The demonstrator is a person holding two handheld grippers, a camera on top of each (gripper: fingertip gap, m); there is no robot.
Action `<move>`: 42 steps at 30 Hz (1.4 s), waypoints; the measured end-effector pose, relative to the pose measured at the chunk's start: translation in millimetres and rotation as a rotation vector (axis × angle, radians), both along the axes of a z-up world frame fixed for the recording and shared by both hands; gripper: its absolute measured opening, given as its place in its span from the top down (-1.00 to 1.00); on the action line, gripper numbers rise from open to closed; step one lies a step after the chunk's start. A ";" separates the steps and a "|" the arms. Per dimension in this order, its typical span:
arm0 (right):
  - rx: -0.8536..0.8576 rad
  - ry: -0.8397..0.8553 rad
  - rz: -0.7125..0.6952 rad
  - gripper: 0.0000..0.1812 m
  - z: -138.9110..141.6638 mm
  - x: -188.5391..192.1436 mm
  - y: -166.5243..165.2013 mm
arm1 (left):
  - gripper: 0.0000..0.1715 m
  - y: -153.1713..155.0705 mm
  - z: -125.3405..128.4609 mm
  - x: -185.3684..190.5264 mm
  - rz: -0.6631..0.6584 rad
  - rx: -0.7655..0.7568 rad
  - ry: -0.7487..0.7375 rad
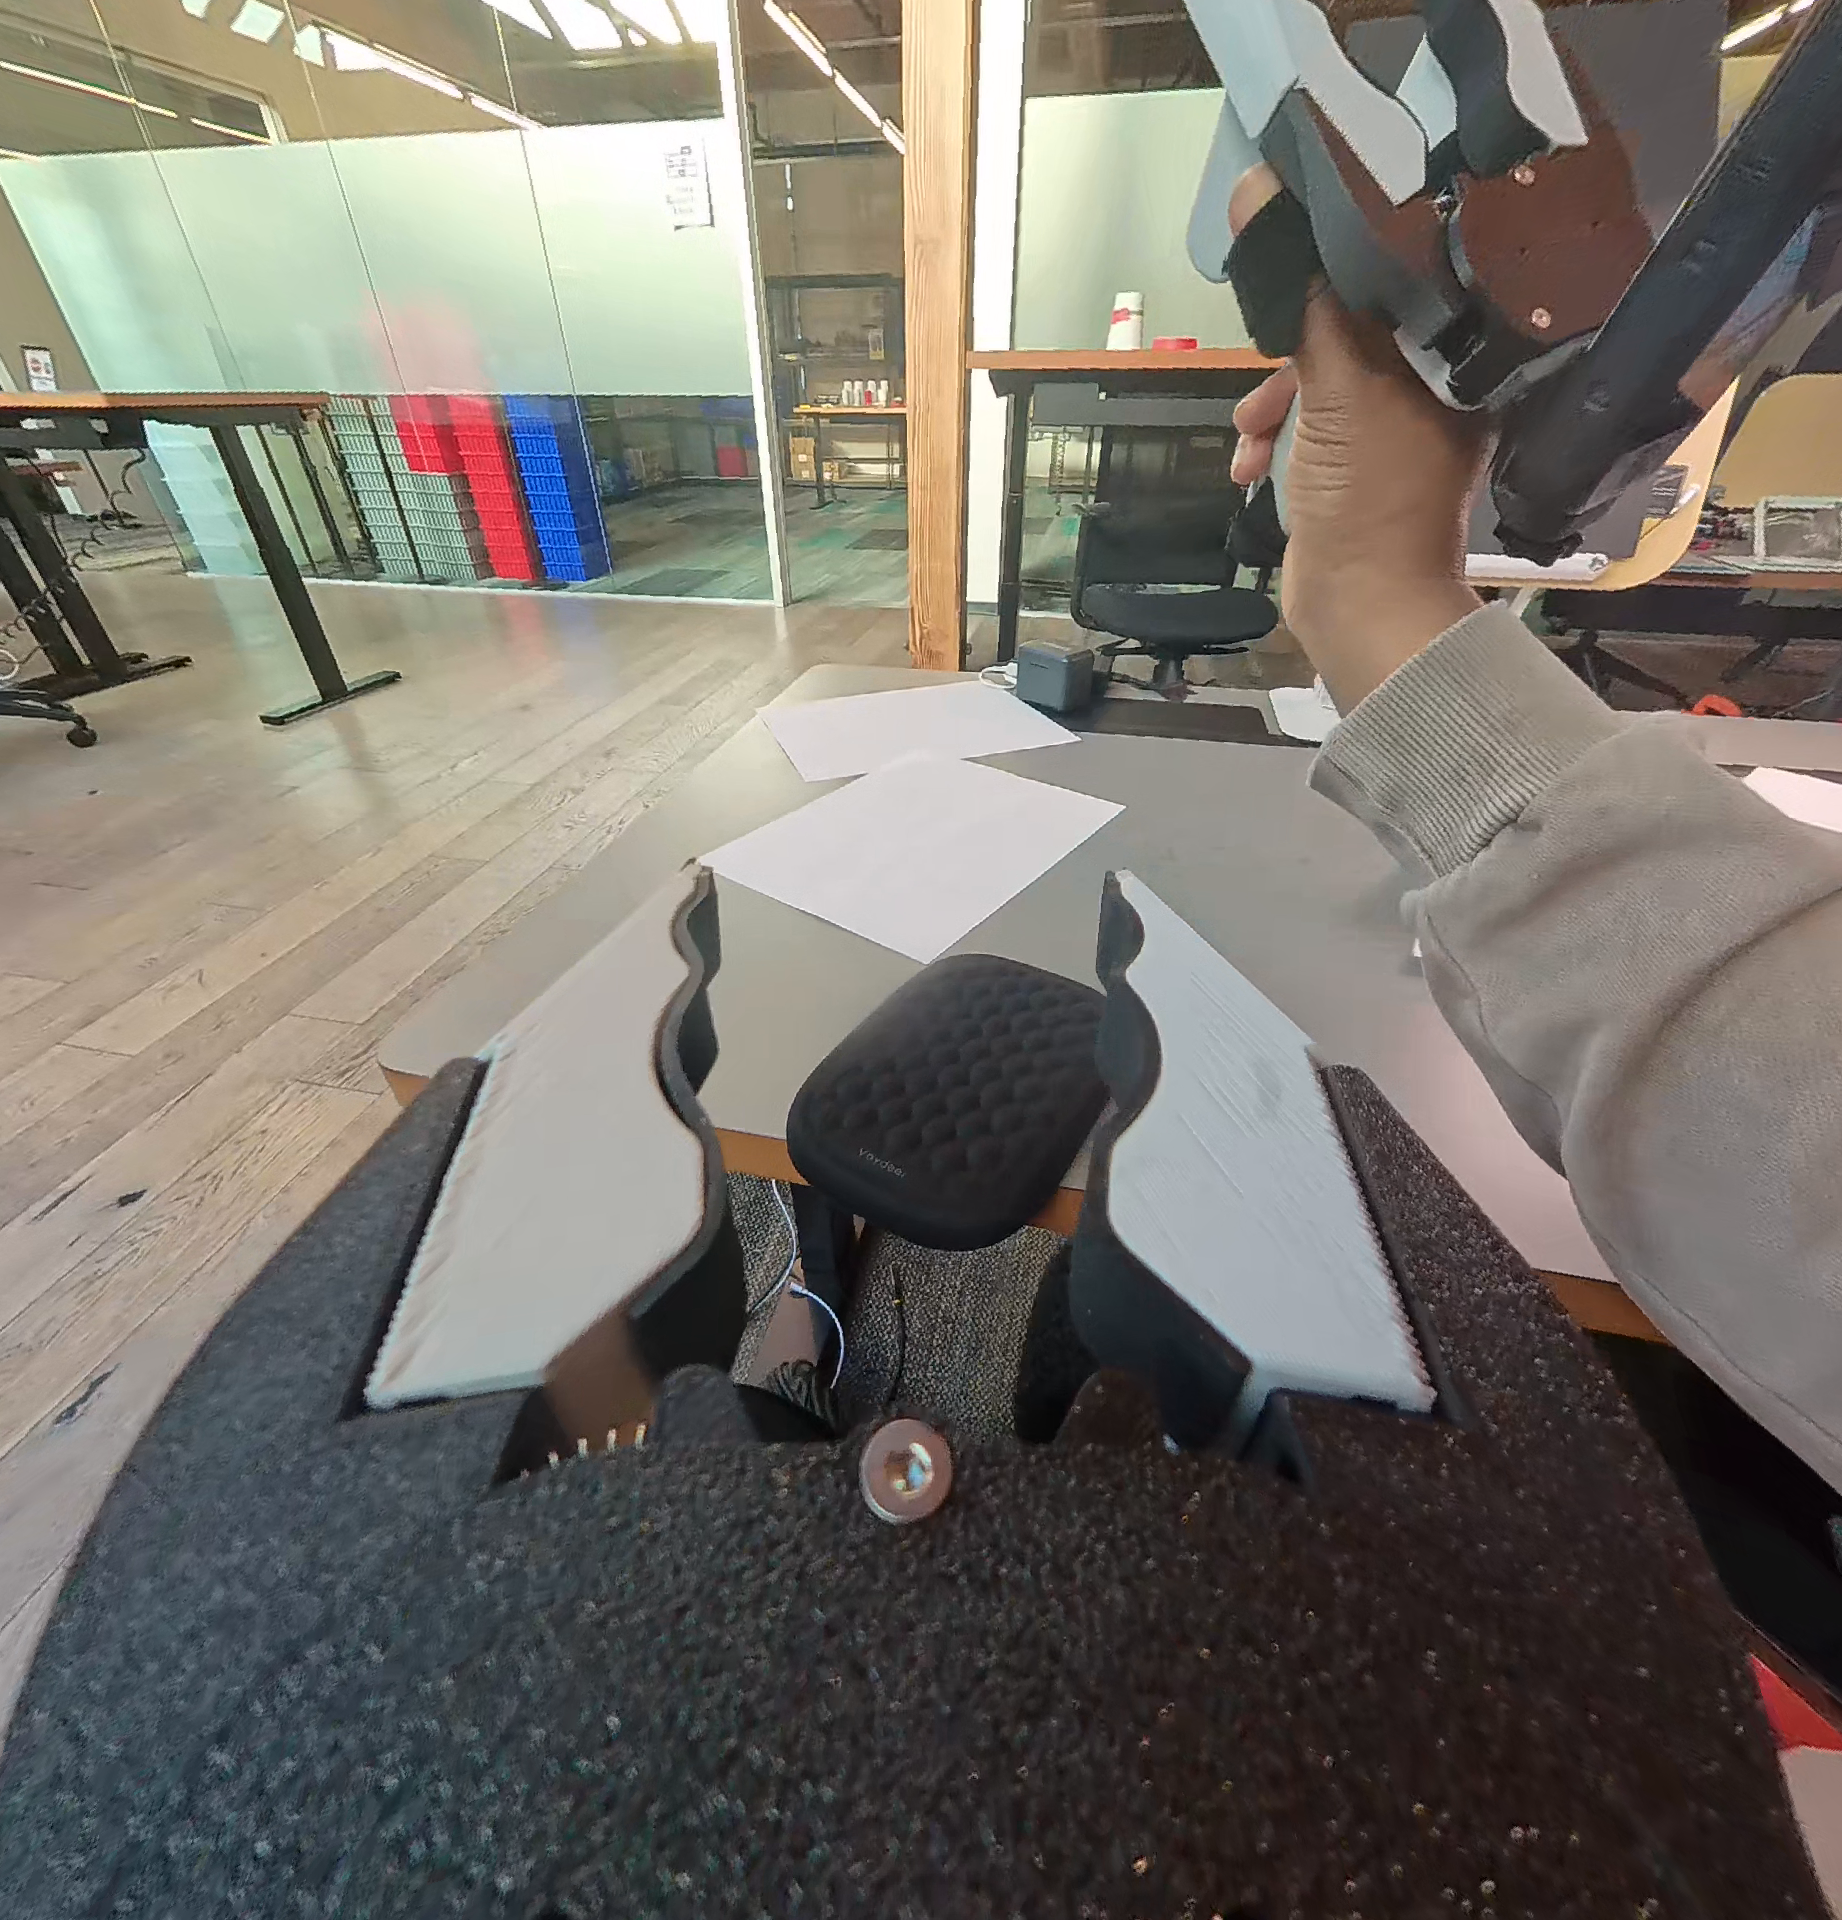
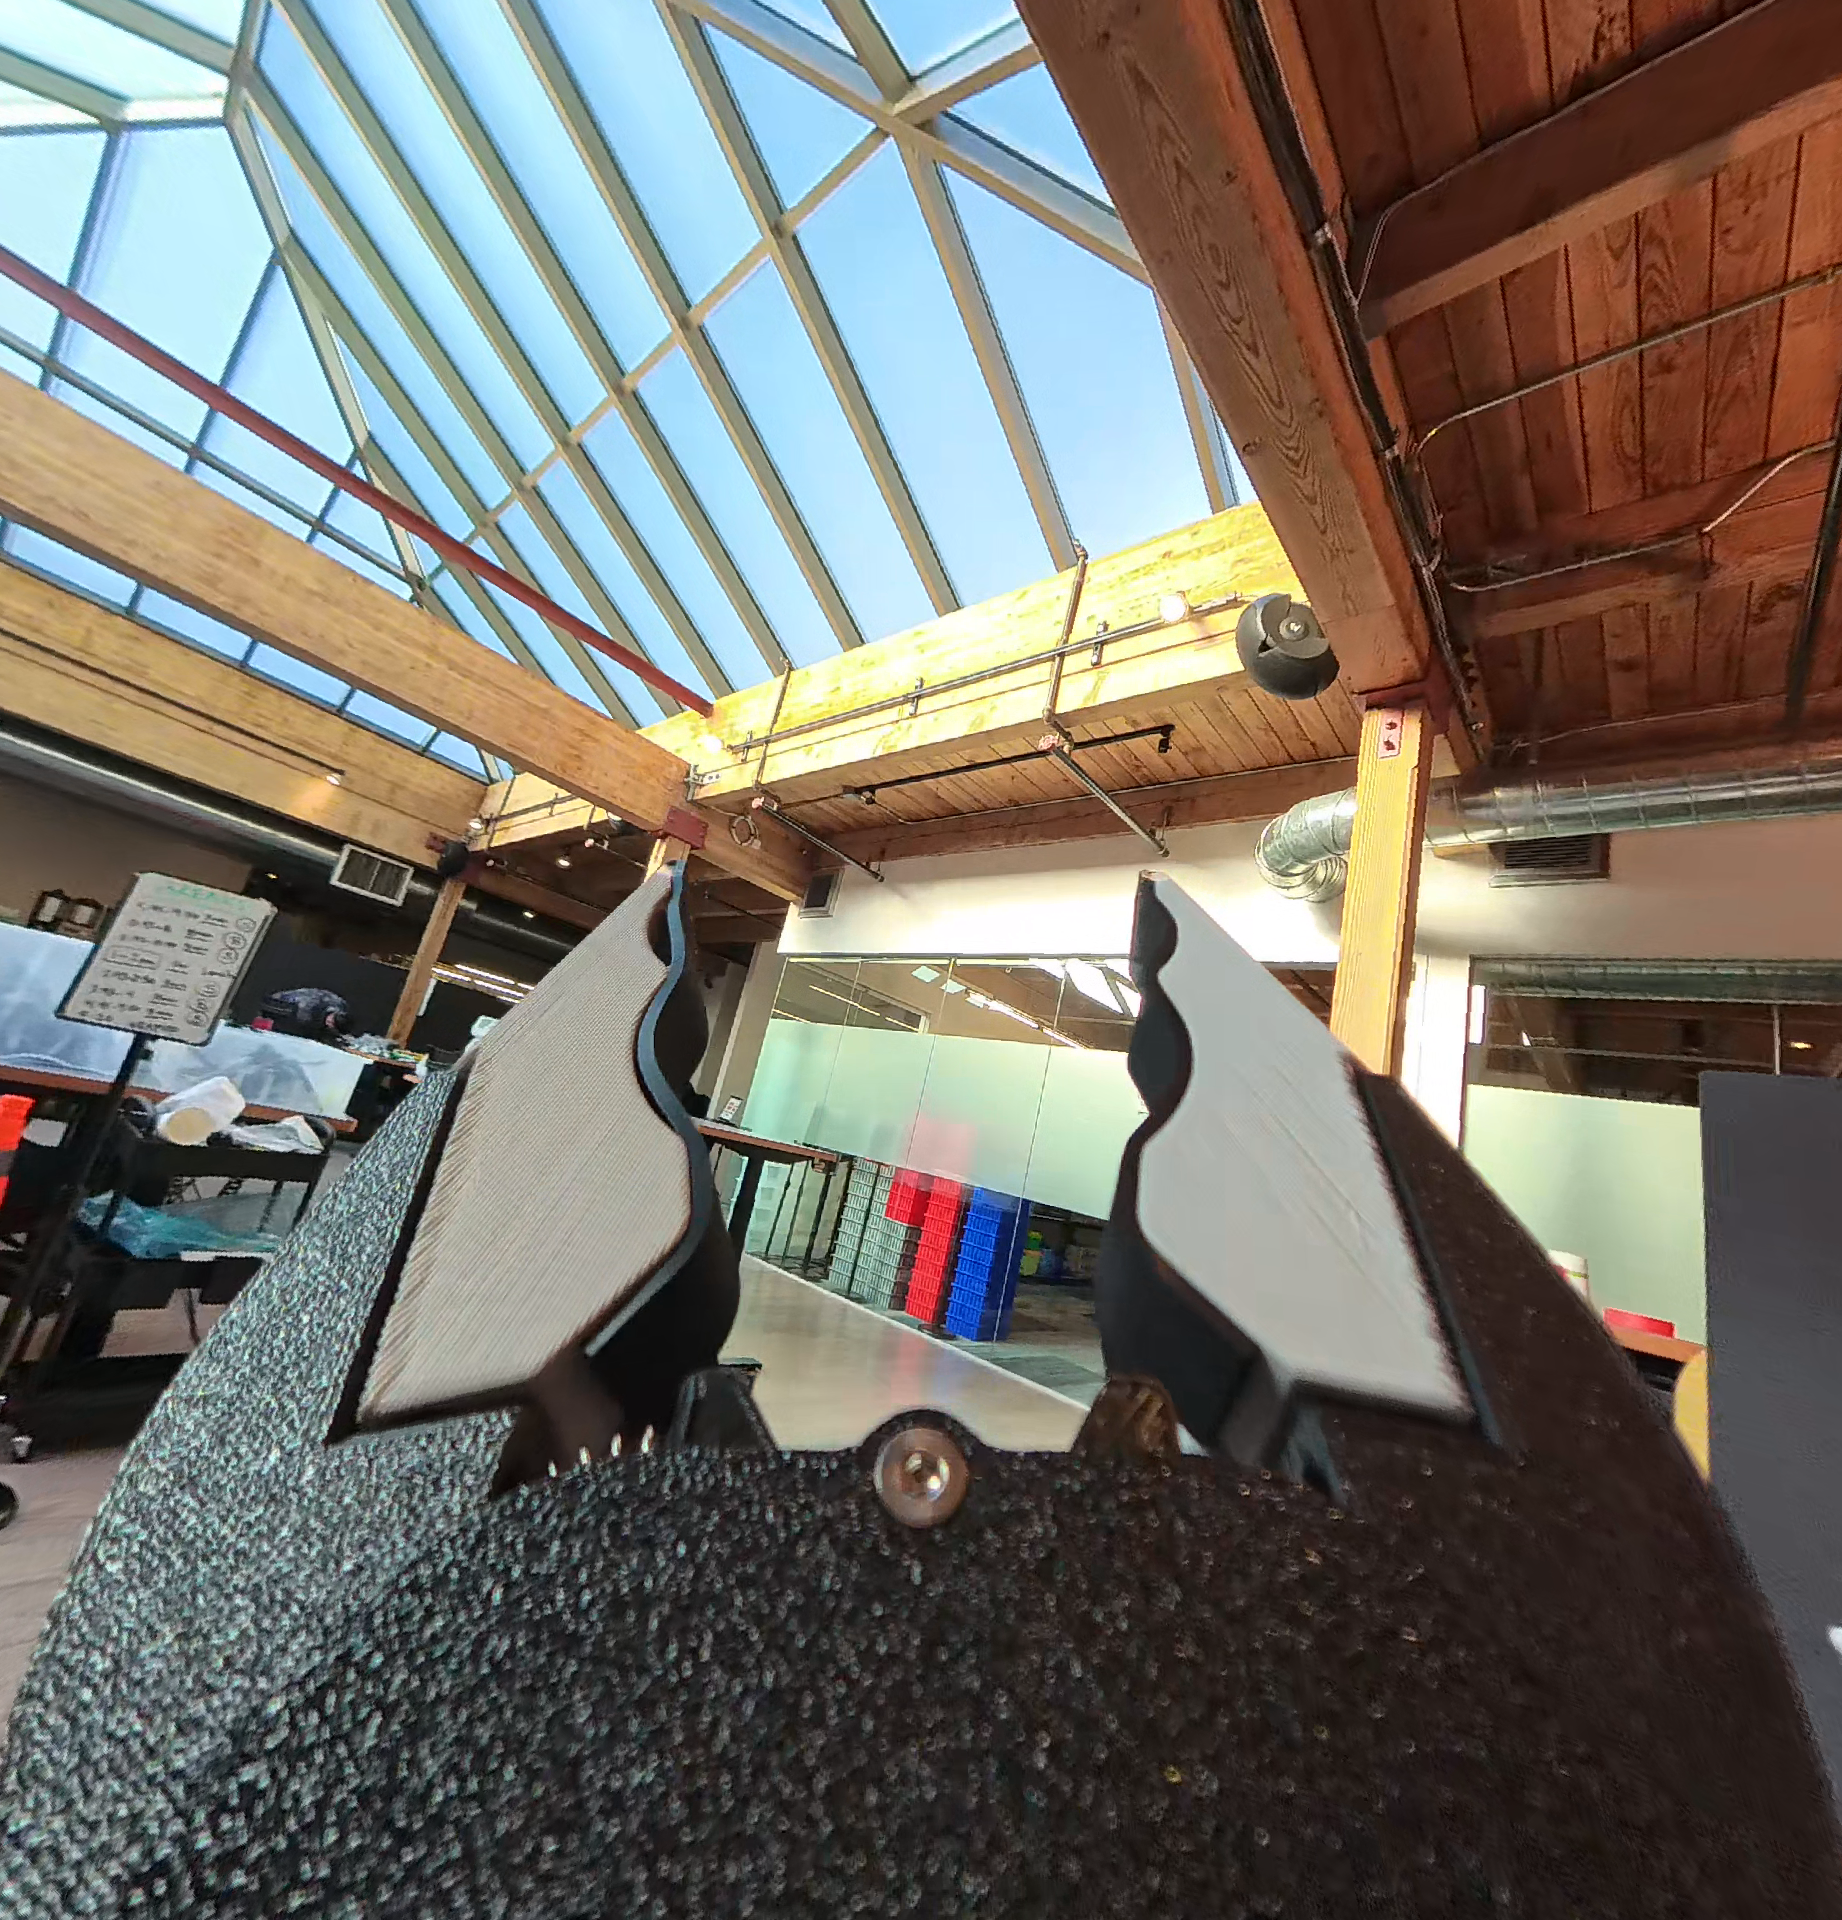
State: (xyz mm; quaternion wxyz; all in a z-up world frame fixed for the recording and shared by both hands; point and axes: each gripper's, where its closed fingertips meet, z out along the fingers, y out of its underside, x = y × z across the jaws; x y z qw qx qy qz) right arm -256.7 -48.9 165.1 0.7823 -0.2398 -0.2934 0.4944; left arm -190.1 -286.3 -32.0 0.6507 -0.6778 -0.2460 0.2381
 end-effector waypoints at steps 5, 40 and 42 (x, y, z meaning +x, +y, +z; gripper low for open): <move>-0.001 0.010 0.003 0.12 2.1 11.4 3.0 | 0.16 3.4 -1.6 -0.1 -0.005 -0.008 -0.004; 0.127 -1.097 -0.066 0.26 -165.1 132.7 160.7 | 0.15 43.2 -49.8 6.8 -0.096 0.001 -0.089; 0.052 -1.306 -0.029 0.23 -204.9 161.4 186.7 | 0.15 47.6 -47.3 9.5 -0.104 -0.004 -0.078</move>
